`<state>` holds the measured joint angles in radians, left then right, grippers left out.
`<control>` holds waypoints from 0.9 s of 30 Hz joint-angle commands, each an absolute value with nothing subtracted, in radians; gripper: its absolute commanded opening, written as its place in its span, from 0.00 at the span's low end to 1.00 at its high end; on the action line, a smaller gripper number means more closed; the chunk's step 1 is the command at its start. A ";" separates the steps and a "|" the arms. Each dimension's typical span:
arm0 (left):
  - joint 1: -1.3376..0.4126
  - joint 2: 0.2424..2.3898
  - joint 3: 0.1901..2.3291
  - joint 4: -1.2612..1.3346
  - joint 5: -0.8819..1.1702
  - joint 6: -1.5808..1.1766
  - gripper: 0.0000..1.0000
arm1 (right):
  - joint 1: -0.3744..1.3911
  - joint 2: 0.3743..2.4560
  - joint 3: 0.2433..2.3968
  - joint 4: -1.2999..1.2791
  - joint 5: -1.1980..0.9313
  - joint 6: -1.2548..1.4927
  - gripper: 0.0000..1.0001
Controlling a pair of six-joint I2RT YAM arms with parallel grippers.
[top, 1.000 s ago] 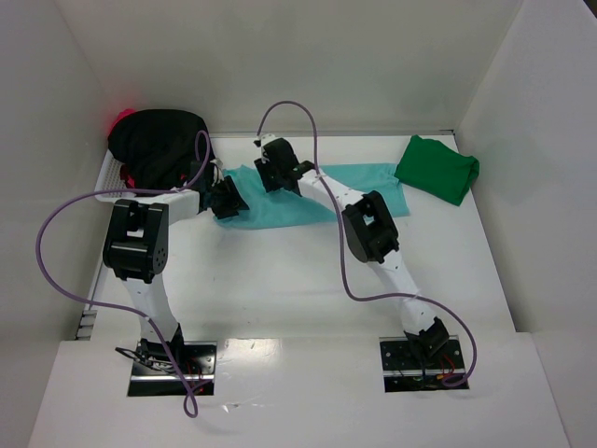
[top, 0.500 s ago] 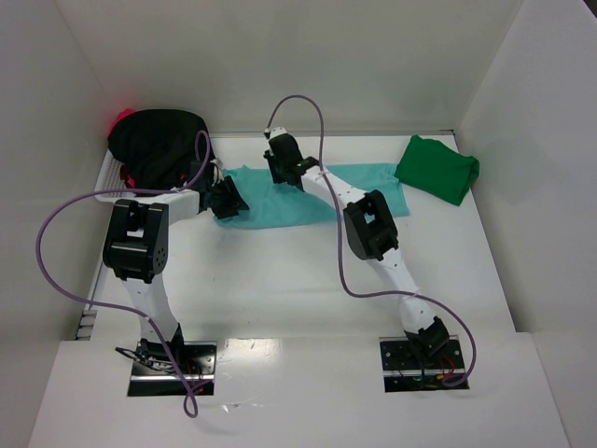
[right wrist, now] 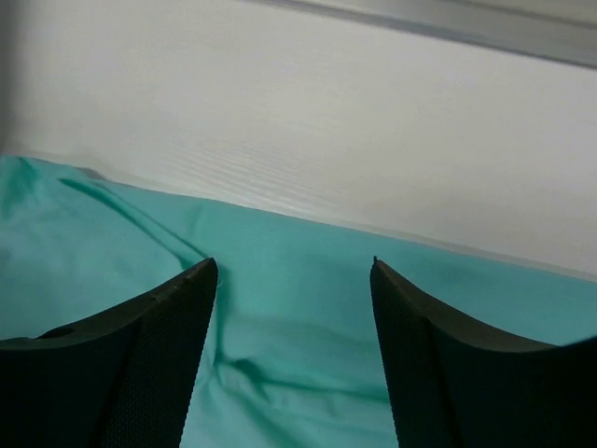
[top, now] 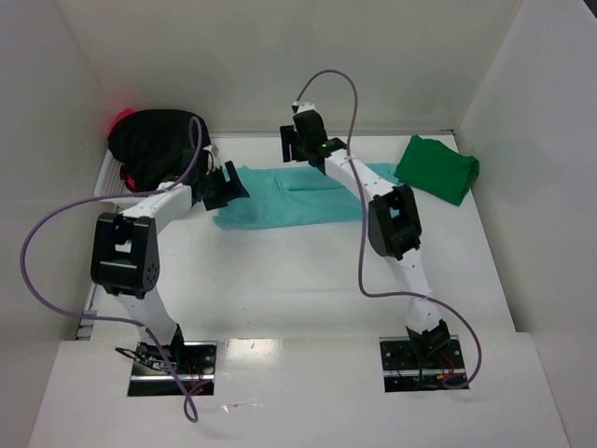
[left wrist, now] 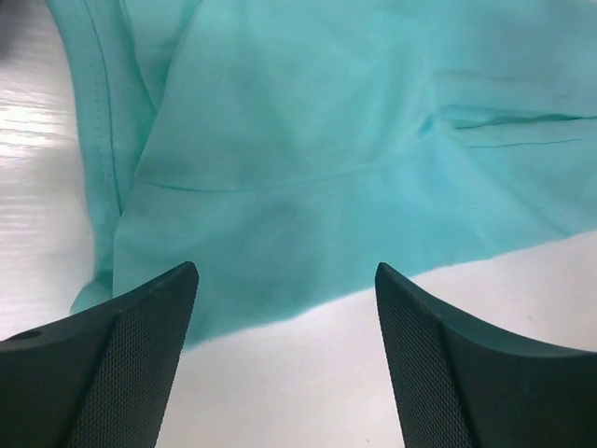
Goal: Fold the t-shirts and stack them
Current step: Fold the other side of the tshirt into a rectangle, then rotate the tshirt 90 degrees
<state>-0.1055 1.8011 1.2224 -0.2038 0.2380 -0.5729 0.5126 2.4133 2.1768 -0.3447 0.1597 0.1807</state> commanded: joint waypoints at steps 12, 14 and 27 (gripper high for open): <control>-0.104 1.473 1.025 -0.166 0.279 -0.607 0.86 | 0.309 1.820 1.478 -0.264 0.125 0.246 0.81; -0.104 1.467 1.017 -0.166 0.300 -0.607 0.86 | 0.287 1.789 1.421 -0.264 0.132 0.188 0.95; -0.104 1.542 1.071 -0.178 0.344 -0.598 0.96 | 0.287 1.825 1.376 -0.227 0.248 -0.307 1.00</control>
